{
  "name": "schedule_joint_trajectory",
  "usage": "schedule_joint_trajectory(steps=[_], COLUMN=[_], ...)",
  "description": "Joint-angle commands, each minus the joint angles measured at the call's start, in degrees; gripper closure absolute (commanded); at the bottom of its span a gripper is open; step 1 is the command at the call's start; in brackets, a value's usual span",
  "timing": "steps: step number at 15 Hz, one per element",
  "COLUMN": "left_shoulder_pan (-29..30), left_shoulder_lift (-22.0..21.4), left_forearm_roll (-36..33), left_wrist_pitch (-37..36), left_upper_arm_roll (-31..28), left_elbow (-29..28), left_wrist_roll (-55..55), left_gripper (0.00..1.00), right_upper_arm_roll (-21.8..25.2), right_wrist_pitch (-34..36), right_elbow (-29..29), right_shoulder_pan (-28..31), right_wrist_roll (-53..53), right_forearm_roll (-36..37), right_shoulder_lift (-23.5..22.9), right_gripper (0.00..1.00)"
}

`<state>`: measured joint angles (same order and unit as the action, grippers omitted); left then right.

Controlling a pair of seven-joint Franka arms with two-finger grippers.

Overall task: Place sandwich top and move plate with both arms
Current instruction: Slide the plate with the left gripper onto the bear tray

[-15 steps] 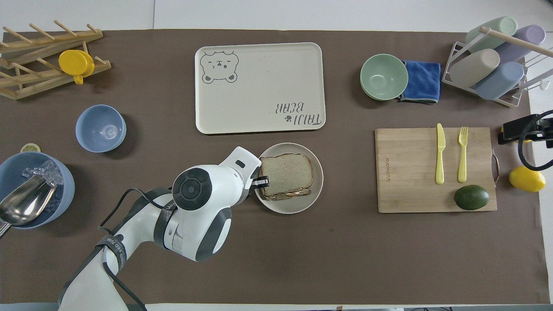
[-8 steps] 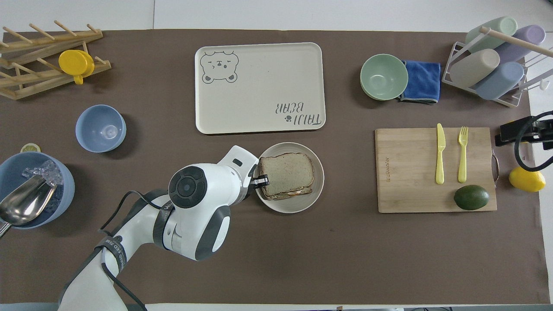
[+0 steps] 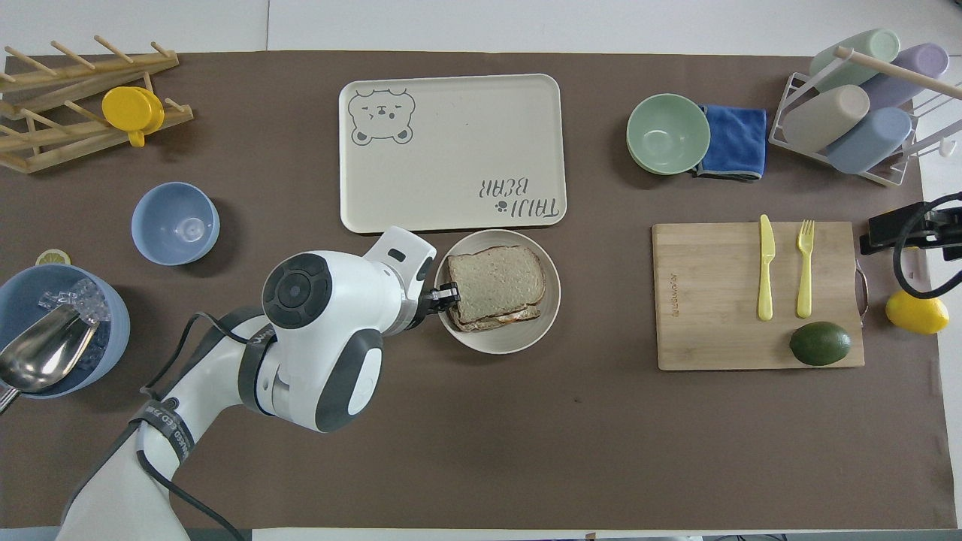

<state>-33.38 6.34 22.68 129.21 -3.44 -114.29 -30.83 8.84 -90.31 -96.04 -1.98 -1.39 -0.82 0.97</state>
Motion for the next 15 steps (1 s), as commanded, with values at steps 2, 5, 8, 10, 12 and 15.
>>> schedule_joint_trajectory(steps=[2, 5, 8, 10, 12, 15], left_shoulder_pan=[5.3, 8.2, 9.2, 9.3, 9.3, 9.3], left_shoulder_lift=[4.6, 9.3, 16.8, 20.3, 25.2, 26.2], left_forearm_roll=[3.2, 3.2, 3.2, 3.2, 3.1, 2.4], left_wrist_pitch=[-3.5, -4.2, -5.3, -5.1, -4.1, -0.8], left_upper_arm_roll=[0.1, 0.1, 0.0, 0.0, -0.1, 0.0], left_elbow=[9.9, 16.1, 24.2, 26.5, 29.9, 29.5], left_wrist_roll=[1.0, 0.9, 0.7, 0.4, 0.3, 0.6], left_gripper=[1.0, 1.0, 1.0, 1.0, 1.0, 1.0], right_upper_arm_roll=[-0.2, -0.2, -0.2, -0.2, -0.9, -2.8], right_wrist_pitch=[-0.5, -0.6, -0.7, -0.7, -1.0, -1.0], right_elbow=[-1.6, -1.6, -1.6, -1.6, -1.6, -1.4], right_shoulder_pan=[0.0, 0.0, 0.0, 0.0, 0.0, 0.0], right_wrist_roll=[-0.8, -1.0, -1.0, -1.0, -1.1, -1.1], right_forearm_roll=[0.3, 0.7, 1.1, 2.3, 2.5, 2.7], right_shoulder_lift=[1.1, 1.1, 1.1, 1.1, 1.1, 1.1], right_gripper=[0.0, 0.0, 0.0, 0.0, 0.0, 0.0])
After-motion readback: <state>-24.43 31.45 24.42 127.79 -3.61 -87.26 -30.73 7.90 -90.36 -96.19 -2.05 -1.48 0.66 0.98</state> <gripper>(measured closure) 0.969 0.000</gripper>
